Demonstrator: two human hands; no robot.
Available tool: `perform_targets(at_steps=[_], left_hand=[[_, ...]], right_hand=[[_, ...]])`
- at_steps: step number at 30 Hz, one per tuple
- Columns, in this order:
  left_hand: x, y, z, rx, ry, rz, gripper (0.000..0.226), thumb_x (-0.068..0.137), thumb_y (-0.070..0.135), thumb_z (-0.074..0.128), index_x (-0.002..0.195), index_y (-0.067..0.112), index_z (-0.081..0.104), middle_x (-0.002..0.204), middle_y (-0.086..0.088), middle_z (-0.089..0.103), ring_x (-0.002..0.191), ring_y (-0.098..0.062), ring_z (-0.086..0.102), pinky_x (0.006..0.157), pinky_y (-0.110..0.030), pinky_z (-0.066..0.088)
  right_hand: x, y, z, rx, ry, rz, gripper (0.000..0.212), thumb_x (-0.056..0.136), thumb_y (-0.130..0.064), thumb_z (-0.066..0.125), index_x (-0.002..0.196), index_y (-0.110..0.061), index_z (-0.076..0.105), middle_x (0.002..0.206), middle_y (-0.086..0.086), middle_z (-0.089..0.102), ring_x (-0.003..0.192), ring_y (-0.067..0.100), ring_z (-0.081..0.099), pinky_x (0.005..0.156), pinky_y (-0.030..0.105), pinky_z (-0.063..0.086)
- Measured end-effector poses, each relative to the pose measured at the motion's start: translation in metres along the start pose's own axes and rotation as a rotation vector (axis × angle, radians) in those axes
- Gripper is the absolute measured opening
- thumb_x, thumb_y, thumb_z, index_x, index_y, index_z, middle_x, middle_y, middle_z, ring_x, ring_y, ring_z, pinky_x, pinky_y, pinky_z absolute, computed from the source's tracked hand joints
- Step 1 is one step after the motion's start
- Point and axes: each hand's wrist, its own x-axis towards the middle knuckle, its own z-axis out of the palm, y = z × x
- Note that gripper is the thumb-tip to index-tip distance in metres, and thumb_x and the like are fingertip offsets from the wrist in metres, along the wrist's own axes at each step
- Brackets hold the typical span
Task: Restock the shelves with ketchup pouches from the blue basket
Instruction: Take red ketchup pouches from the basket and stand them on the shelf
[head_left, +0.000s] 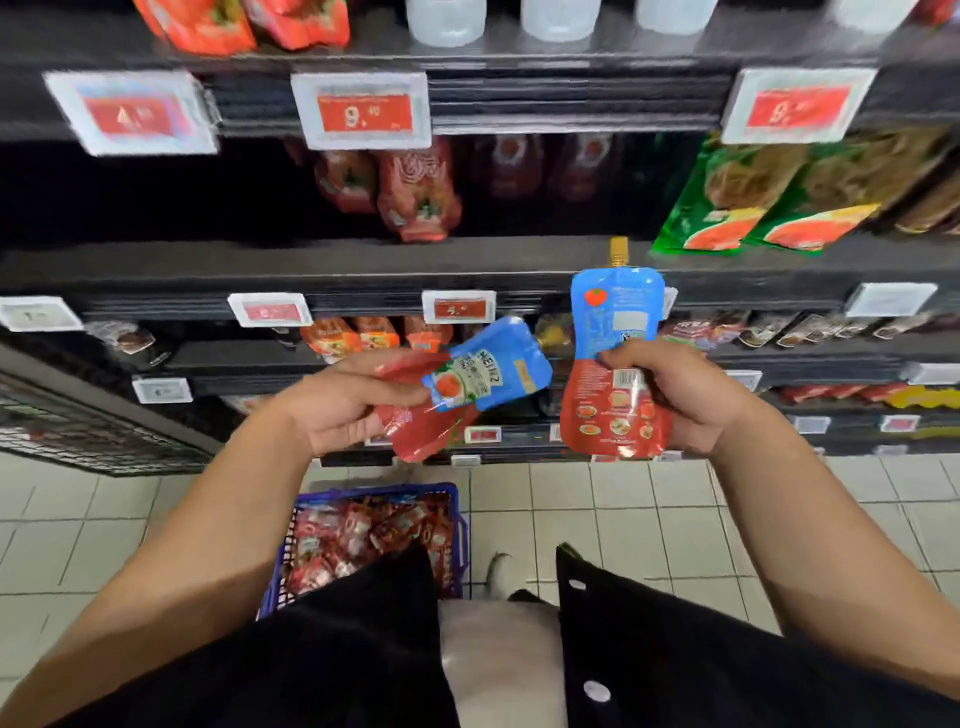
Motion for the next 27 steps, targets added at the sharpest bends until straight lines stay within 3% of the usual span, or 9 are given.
perform_targets(at_steps=[4, 7, 10, 13, 16, 20, 22, 24, 27], left_hand=[[0.013, -0.007, 0.015, -0.345, -0.001, 0.081, 0.058, 0.063, 0.013, 0.093, 0.118, 0.012, 0.075, 0.13, -0.021, 0.066, 0.114, -0.031, 0.068, 0.085, -0.039, 0.06], [0.02, -0.01, 0.031, -0.453, -0.064, 0.142, 0.045, 0.081, 0.003, 0.07, 0.126, 0.007, 0.069, 0.138, -0.024, 0.059, 0.12, -0.034, 0.064, 0.092, -0.044, 0.057], [0.028, -0.011, 0.044, -0.398, -0.078, 0.175, 0.056, 0.079, -0.007, 0.065, 0.134, 0.005, 0.057, 0.138, -0.024, 0.059, 0.117, -0.032, 0.066, 0.093, -0.041, 0.057], [0.036, -0.006, 0.056, -0.249, -0.046, 0.188, 0.056, 0.075, -0.013, 0.067, 0.128, 0.006, 0.062, 0.13, -0.022, 0.065, 0.111, -0.031, 0.069, 0.085, -0.037, 0.059], [0.043, 0.001, 0.063, -0.108, 0.01, 0.199, 0.055, 0.072, -0.011, 0.073, 0.124, 0.008, 0.067, 0.124, -0.021, 0.069, 0.109, -0.03, 0.07, 0.084, -0.038, 0.059], [0.057, 0.012, 0.075, -0.036, 0.141, 0.257, 0.047, 0.08, 0.014, 0.081, 0.125, 0.012, 0.066, 0.122, -0.013, 0.072, 0.111, -0.027, 0.07, 0.084, -0.035, 0.059], [0.065, 0.016, 0.079, -0.026, 0.203, 0.299, 0.048, 0.083, 0.019, 0.079, 0.128, 0.015, 0.063, 0.122, -0.011, 0.072, 0.111, -0.027, 0.07, 0.084, -0.036, 0.059], [0.07, 0.021, 0.081, 0.002, 0.241, 0.35, 0.047, 0.083, 0.019, 0.079, 0.127, 0.016, 0.063, 0.12, -0.011, 0.073, 0.11, -0.028, 0.071, 0.084, -0.037, 0.06], [0.077, 0.032, 0.083, 0.147, 0.299, 0.446, 0.044, 0.082, 0.014, 0.08, 0.123, 0.018, 0.064, 0.113, -0.008, 0.076, 0.105, -0.026, 0.073, 0.084, -0.038, 0.061]], right_hand=[[0.0, -0.011, -0.014, 0.271, -0.064, 0.008, 0.054, 0.085, -0.043, 0.053, 0.124, -0.008, 0.07, 0.123, 0.039, 0.061, 0.104, 0.046, 0.068, 0.089, 0.054, 0.056], [0.006, -0.01, -0.016, 0.386, -0.046, 0.024, 0.061, 0.087, -0.048, 0.048, 0.126, -0.005, 0.068, 0.121, 0.034, 0.064, 0.11, 0.047, 0.065, 0.098, 0.054, 0.05], [0.009, -0.01, -0.016, 0.466, -0.061, 0.014, 0.059, 0.088, -0.044, 0.047, 0.133, -0.008, 0.06, 0.115, 0.028, 0.063, 0.114, 0.051, 0.06, 0.106, 0.063, 0.04], [0.011, -0.017, -0.024, 0.52, -0.139, -0.031, 0.065, 0.094, -0.056, 0.045, 0.14, -0.012, 0.058, 0.109, 0.018, 0.064, 0.108, 0.043, 0.065, 0.105, 0.07, 0.037], [0.016, -0.025, -0.029, 0.399, -0.153, -0.012, 0.057, 0.091, -0.043, 0.052, 0.139, -0.013, 0.06, 0.098, 0.012, 0.065, 0.098, 0.036, 0.069, 0.105, 0.071, 0.036], [0.027, -0.028, -0.024, 0.284, -0.07, 0.0, 0.048, 0.09, -0.044, 0.059, 0.12, -0.009, 0.071, 0.087, 0.006, 0.059, 0.078, 0.024, 0.06, 0.086, 0.047, 0.052], [0.031, -0.027, -0.022, 0.25, 0.008, -0.007, 0.044, 0.092, -0.051, 0.06, 0.104, -0.012, 0.075, 0.08, 0.004, 0.057, 0.069, 0.02, 0.055, 0.071, 0.037, 0.051], [0.034, -0.029, -0.023, 0.187, 0.078, -0.055, 0.035, 0.091, -0.052, 0.063, 0.092, -0.018, 0.072, 0.077, 0.003, 0.061, 0.064, 0.018, 0.06, 0.062, 0.033, 0.052], [0.037, -0.039, -0.022, 0.098, 0.09, -0.244, 0.02, 0.099, -0.037, 0.057, 0.099, -0.021, 0.069, 0.089, 0.004, 0.074, 0.074, 0.018, 0.073, 0.063, 0.036, 0.059]])
